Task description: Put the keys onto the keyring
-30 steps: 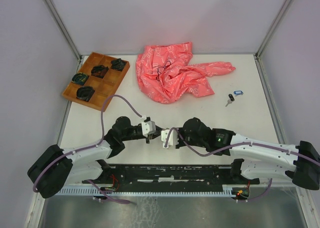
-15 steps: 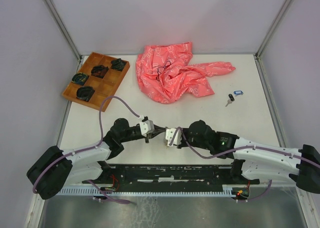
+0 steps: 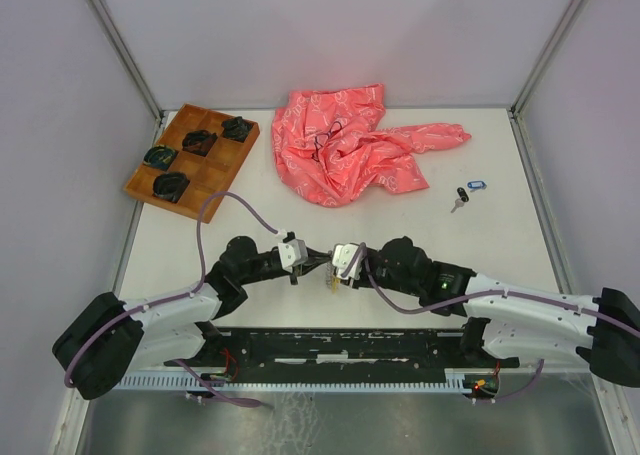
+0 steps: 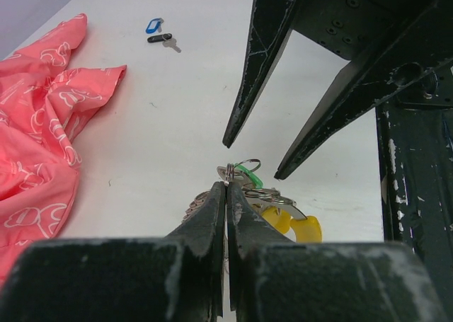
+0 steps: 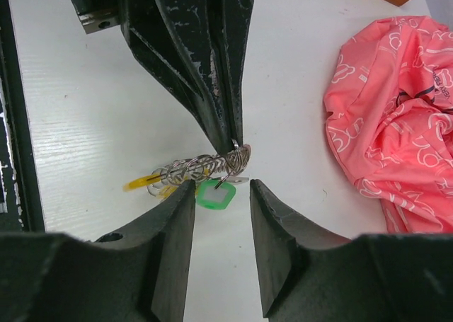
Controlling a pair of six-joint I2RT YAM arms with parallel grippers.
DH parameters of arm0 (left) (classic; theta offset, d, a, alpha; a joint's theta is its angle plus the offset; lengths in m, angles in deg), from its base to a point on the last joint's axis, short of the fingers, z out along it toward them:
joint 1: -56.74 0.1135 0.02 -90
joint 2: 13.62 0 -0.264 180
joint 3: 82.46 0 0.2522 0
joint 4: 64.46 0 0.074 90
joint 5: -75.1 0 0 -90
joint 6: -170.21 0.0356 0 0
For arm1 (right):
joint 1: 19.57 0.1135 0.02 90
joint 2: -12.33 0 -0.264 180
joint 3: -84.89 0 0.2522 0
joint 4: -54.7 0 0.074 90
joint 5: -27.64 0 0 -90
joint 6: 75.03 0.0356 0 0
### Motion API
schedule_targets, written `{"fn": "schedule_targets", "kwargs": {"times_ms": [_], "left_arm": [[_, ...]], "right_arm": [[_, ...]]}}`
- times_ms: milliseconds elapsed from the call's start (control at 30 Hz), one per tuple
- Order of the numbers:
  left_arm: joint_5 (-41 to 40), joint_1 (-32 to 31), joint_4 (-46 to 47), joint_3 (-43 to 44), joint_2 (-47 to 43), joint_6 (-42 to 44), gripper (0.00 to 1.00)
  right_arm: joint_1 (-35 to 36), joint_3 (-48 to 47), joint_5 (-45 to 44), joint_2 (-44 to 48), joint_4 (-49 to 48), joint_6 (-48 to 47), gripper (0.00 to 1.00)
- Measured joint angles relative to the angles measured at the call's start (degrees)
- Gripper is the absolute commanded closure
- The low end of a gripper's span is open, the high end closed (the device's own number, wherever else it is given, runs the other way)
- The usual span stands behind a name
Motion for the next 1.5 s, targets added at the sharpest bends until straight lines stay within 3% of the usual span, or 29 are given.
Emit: {"fn": "schedule_targets", "kwargs": {"times_ms": [200, 533, 967, 1067, 1267, 1500], "left_arm": [[-0.7, 0.0, 0.1, 0.0, 0.0, 0.0, 0.97], [-1.3, 0.0, 0.4, -0.1, -0.3, -1.0, 0.97], [-6.0, 0.1, 9.1, -3.0, -0.2, -11.5, 0.97], [-6.3, 0.1, 9.5, -3.3, -0.2, -11.9, 0.90], [-6.2, 0.1, 7.6, -3.7, -1.6, -11.8, 0.75], [-3.7, 0.1, 2.8, -3.5, -3.5, -9.7, 0.71]], "right_arm": [[-0.4, 0.0, -0.2, -2.4, -2.7, 2.0, 0.67], [-1.0, 0.3, -2.2, -3.3, -4.3, 2.1, 0.99], [-1.1, 0.4, -1.3, -6.6, -9.1, -2.6, 0.99], [-1.1, 0.4, -1.2, -6.6, -8.7, -4.2, 0.99], [-1.1, -2.6, -0.8, -6.0, -0.5, -9.3, 0.99], [-0.8, -8.4, 1.0, -7.5, 10.1, -13.9, 0.99]]}}
